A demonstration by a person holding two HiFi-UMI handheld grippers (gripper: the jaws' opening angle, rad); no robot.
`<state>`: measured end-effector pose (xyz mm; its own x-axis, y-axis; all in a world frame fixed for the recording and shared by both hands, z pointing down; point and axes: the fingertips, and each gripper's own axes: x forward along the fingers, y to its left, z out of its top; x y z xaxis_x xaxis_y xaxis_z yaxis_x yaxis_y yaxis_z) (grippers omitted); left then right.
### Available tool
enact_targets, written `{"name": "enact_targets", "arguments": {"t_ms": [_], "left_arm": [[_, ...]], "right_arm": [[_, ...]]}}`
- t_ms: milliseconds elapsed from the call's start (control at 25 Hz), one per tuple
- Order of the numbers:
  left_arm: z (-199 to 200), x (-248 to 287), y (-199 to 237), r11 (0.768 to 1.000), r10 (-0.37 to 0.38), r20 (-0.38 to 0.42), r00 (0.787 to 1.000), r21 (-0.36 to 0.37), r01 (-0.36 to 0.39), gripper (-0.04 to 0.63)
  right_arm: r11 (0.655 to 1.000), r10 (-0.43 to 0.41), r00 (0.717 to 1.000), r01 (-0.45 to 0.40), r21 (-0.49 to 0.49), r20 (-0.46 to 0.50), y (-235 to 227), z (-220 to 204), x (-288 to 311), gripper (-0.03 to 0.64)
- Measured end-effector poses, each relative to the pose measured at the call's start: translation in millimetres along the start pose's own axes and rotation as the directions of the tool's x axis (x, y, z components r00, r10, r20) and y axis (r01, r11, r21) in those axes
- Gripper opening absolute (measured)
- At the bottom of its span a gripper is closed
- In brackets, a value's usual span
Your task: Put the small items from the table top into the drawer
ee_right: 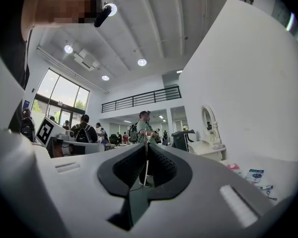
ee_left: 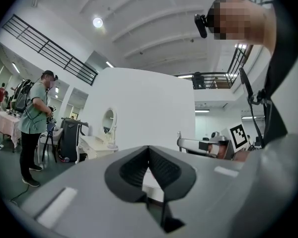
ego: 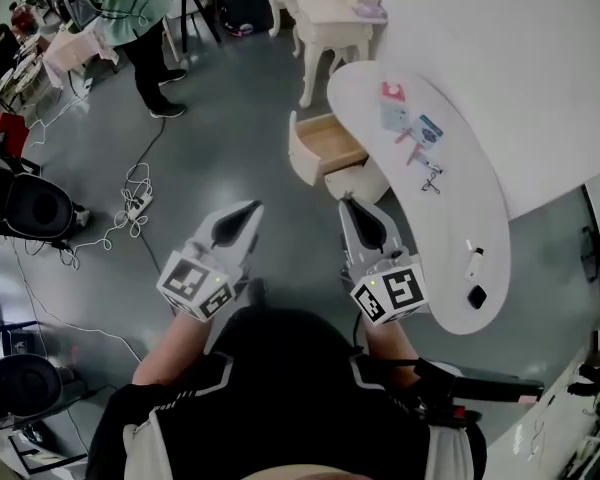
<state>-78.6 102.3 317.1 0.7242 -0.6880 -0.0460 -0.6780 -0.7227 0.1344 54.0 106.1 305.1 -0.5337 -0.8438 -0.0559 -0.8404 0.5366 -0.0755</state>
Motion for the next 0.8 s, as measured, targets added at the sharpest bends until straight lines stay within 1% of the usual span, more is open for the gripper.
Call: {"name": "enact_targets", "arguments": {"t_ms": [160, 320, 600, 800], "left_arm": [[0, 12, 27, 1.000, 0.002, -0.010, 1.000, 0.031, -0.002, 0.000], [6, 19, 53, 1.000, -0.014, -0.001, 1.000, 0.003, 0.014, 0.000], [9, 29, 93, 0.999, -0.040, -0.006, 0.999, 0.033, 0.040, 0.000], [8, 39, 121, 0.998, -0.069, -0.010, 0.998, 0.014, 0.069, 0.000]], "right_arm": [[1.000, -0.006, 1.000, 0.006, 0.013, -0.015, -7, -6, 25, 0.025], [1.000, -0.011, 1.000, 0.011, 0.011, -0.029, -10, -8, 51, 0.025], [1.000, -0.028, 0.999, 0.028, 0.005, -0.035, -8, -12, 93, 0.025], [0.997, -0.077, 0.997, 0.077, 0.004, -0.029, -14, -10, 113, 0.025]]}}
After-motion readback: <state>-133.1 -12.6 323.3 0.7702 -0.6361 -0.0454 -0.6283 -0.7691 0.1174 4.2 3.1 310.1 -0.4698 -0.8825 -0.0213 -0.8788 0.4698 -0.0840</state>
